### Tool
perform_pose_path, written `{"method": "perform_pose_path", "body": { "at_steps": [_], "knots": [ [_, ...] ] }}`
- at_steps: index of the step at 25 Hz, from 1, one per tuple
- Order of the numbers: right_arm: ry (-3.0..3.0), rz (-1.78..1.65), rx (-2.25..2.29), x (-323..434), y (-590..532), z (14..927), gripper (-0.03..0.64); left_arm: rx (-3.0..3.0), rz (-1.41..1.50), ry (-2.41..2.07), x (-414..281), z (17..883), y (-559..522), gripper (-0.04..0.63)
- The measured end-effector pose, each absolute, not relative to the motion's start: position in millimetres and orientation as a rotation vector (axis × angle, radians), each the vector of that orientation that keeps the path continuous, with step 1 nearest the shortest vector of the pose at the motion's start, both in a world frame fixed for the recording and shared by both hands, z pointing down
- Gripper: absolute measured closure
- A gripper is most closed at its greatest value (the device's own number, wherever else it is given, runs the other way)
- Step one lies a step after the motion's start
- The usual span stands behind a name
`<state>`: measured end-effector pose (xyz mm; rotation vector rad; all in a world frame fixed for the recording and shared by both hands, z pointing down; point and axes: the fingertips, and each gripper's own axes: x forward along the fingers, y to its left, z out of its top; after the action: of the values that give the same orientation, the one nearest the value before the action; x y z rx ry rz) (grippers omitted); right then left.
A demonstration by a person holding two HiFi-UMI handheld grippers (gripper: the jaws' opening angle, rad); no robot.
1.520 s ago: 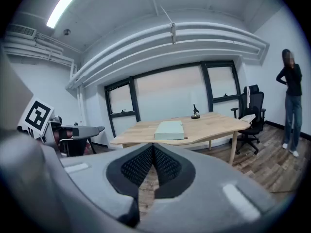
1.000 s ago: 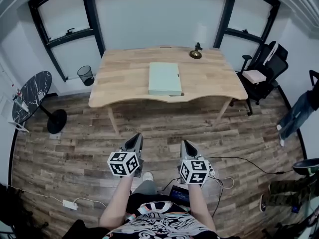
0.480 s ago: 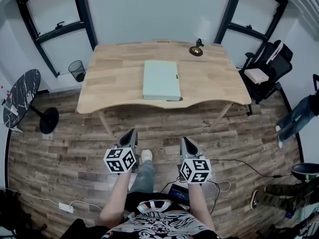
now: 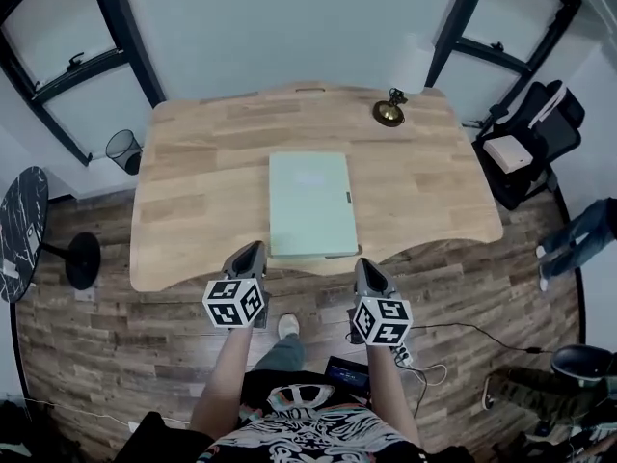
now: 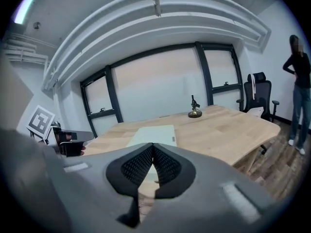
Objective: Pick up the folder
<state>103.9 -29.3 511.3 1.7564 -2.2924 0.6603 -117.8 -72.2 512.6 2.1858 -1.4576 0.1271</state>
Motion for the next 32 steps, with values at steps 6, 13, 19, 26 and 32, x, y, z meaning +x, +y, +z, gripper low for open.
{"method": "perform_pose_path", "body": {
  "at_steps": [6,13,19,26,32],
  "knots": [
    [-2.221,0.708,1.822,118.2,-116.2,518.7,0.612,2.138,0.145,-1.406,-122.0,528.9,-163.1,0.588],
    [-2.186,0.742,1.853,129.9,-146.5,527.5,0.612,2.142,0.17,-1.376,-115.8,541.8,-204.4,0.588],
    [-2.205,0.774,1.842,129.3,-160.1,531.6,0.612,2.131,0.196,-1.362,-109.8,550.8,-216.4,0.586],
    [-2.198,0.808,1.782,129.3,-170.5,547.9,0.612,2.121,0.244,-1.361,-106.8,564.7,-224.7,0.586],
    [-2.179,0.874,1.756,132.4,-182.7,564.3,0.611,2.135,0.316,-1.341,-101.8,579.3,-234.0,0.586]
  ]
}}
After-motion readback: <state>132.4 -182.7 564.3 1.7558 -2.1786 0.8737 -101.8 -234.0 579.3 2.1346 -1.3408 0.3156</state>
